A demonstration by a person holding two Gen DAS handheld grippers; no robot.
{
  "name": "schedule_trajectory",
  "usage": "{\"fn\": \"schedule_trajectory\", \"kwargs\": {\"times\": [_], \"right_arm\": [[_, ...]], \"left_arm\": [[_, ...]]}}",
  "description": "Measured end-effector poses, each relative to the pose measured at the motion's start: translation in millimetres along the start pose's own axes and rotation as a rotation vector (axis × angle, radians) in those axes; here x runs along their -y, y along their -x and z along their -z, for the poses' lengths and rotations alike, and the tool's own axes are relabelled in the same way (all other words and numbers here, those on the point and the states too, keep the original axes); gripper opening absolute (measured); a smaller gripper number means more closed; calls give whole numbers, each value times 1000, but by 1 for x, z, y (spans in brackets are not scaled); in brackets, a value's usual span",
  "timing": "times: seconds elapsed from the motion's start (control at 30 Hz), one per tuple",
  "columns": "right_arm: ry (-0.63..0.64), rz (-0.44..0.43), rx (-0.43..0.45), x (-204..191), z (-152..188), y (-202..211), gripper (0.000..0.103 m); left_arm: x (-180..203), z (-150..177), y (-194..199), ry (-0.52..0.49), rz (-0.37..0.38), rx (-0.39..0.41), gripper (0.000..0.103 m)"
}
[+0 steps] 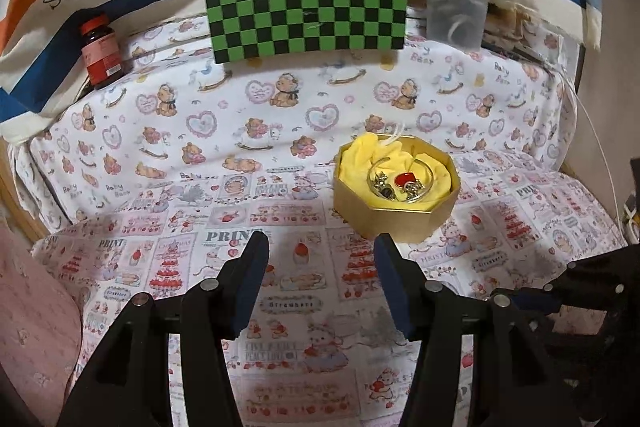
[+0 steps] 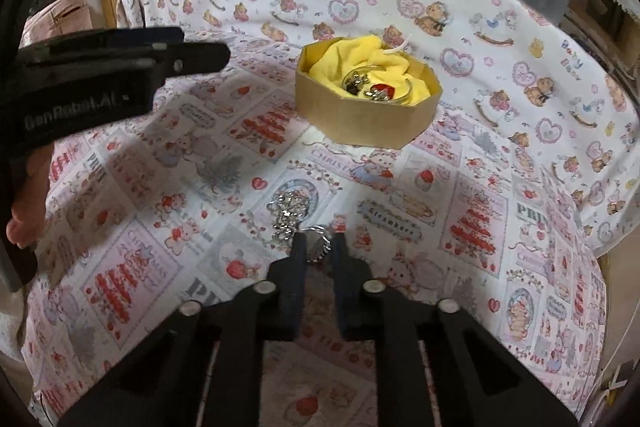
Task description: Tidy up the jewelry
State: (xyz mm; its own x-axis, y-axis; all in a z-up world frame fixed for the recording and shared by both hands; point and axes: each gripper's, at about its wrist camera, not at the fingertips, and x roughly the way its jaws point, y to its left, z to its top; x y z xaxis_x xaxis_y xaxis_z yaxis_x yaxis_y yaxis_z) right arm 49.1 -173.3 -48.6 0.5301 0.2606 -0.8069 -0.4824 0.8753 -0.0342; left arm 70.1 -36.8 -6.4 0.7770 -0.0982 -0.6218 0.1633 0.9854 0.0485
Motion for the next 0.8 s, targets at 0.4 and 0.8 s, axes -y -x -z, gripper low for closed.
{"fn": "schedule_trajectory", "kwargs": {"times": [0.4,0.8], "right_arm": [[-122,-34,54,28,-7,17,6],[65,-23,36,-9,-4,6,26]], "left_arm": [[-1,0,4,12,10,14,54],[2,1,6,-4,2,18,54]]}}
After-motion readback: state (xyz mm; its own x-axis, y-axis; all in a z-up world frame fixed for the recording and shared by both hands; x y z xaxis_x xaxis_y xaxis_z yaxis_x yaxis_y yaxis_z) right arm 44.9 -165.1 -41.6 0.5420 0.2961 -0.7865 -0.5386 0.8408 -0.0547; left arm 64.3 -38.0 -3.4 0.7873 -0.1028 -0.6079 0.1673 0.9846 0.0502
